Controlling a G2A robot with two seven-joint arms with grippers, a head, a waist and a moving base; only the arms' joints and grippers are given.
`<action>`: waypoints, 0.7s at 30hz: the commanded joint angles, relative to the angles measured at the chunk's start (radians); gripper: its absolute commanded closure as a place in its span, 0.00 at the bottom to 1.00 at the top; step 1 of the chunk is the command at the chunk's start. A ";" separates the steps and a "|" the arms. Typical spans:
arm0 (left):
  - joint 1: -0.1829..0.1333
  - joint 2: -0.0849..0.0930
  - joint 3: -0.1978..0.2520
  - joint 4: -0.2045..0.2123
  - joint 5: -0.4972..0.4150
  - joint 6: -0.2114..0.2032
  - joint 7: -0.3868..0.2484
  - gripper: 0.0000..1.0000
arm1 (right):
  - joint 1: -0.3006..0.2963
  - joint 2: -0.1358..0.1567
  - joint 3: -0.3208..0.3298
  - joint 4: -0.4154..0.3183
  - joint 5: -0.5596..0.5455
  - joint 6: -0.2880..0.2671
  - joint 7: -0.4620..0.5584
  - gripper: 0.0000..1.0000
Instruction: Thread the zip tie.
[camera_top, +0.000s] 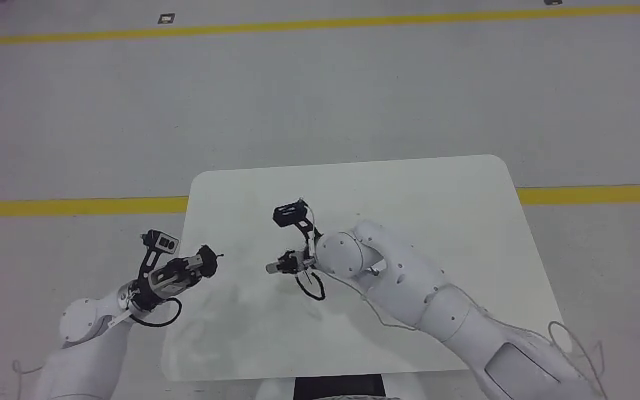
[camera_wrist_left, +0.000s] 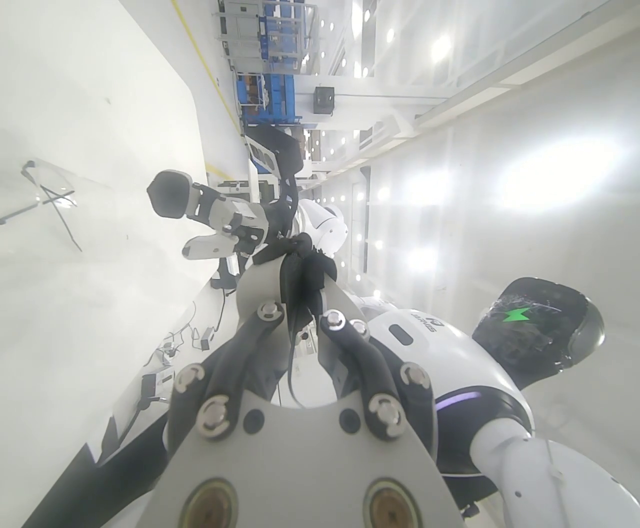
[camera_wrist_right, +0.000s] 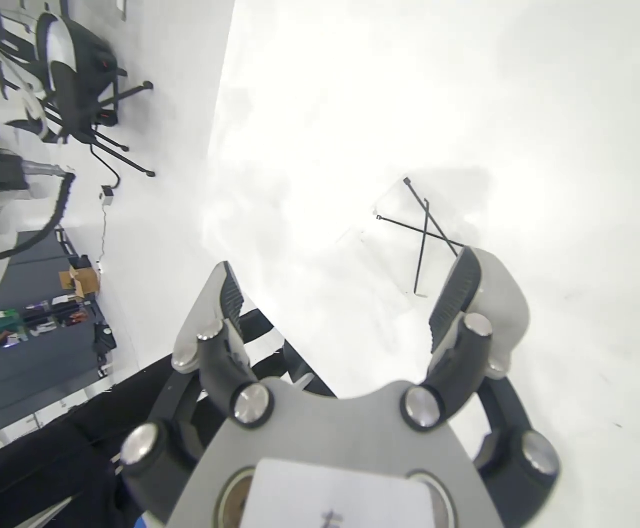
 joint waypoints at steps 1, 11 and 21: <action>0.000 0.000 0.000 0.000 0.000 0.000 0.000 1.00 | 0.020 -0.013 -0.020 0.033 -0.001 0.005 0.016 0.00; 0.000 0.000 0.000 0.000 0.000 0.000 0.000 1.00 | 0.039 -0.032 -0.035 0.064 0.004 0.005 0.028 0.00; 0.000 0.000 0.000 0.000 0.000 0.000 0.000 1.00 | 0.074 -0.070 -0.090 0.135 -0.021 0.005 0.036 0.00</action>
